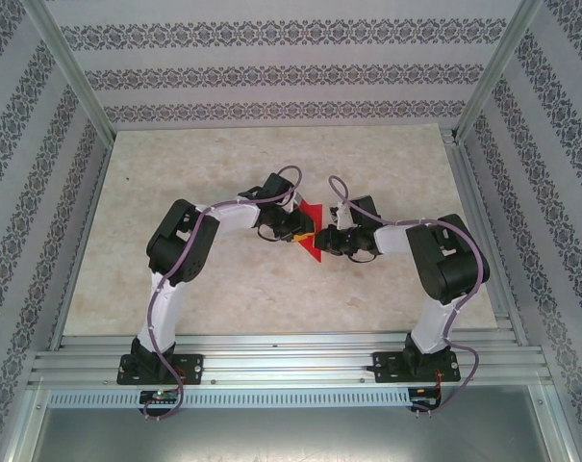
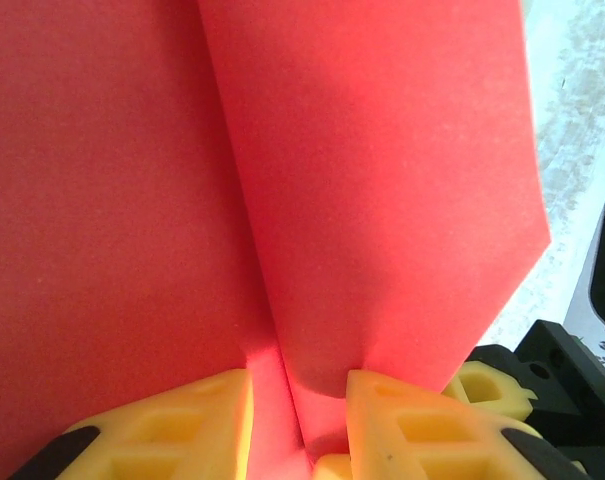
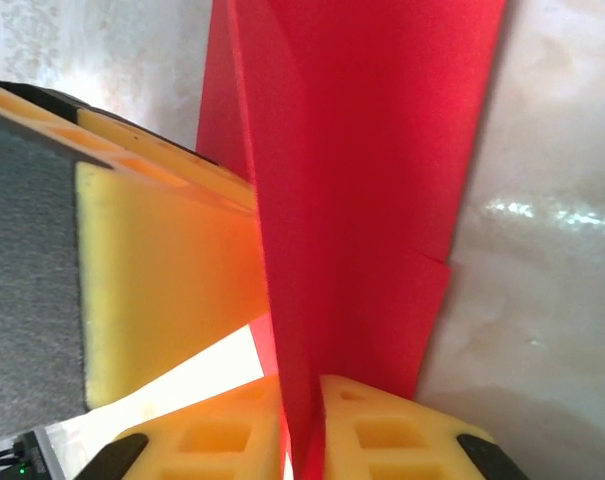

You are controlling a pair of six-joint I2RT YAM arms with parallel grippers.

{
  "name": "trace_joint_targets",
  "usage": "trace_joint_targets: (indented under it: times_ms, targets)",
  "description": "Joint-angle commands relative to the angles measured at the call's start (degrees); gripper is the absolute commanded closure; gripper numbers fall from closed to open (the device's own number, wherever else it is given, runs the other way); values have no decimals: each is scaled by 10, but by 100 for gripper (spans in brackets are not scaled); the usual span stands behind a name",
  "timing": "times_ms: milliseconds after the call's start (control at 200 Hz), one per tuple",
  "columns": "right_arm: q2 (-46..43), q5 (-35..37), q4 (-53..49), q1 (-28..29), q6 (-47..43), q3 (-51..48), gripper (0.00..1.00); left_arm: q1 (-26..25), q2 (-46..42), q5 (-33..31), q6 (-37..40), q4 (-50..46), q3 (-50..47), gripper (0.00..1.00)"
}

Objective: Fold a paper plane with a square sheet of paper (fold left side to right side)
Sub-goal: Fourth fold the wing at the center of the table.

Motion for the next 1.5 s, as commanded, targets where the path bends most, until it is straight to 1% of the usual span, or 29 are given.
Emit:
trace_joint_targets:
  times_ms: [0, 170, 350, 500, 614, 819, 1024, 1144, 1354, 1494]
  targets:
    - [12, 7, 23, -6, -5, -3, 81, -8, 50, -36, 15, -39, 2, 67]
    - [-12, 4, 1, -15, -17, 2, 75, -7, 61, -42, 15, -50, 12, 67]
    - [-33, 10, -30, -34, -32, 7, 70, -8, 68, -48, 13, -54, 18, 67]
    - [-40, 4, -41, -49, -35, 15, 69, -8, 72, -49, 13, -56, 21, 67]
    - [-35, -5, -22, -63, -18, 29, 69, -8, 71, -51, 15, -58, 20, 67]
    - [-2, 3, -29, -68, -11, 85, 69, -8, 72, -50, 17, -59, 21, 67]
    - [32, -9, -19, -70, 0, 125, 71, -8, 72, -49, 17, -58, 20, 67]
    - [43, -18, -19, -70, 3, 130, 72, -8, 71, -49, 17, -58, 18, 67]
    - [59, -25, -19, -67, 1, 135, 79, -8, 71, -49, 17, -56, 18, 67]
    - [66, -28, -21, -67, -2, 137, 81, -8, 71, -49, 17, -56, 17, 67]
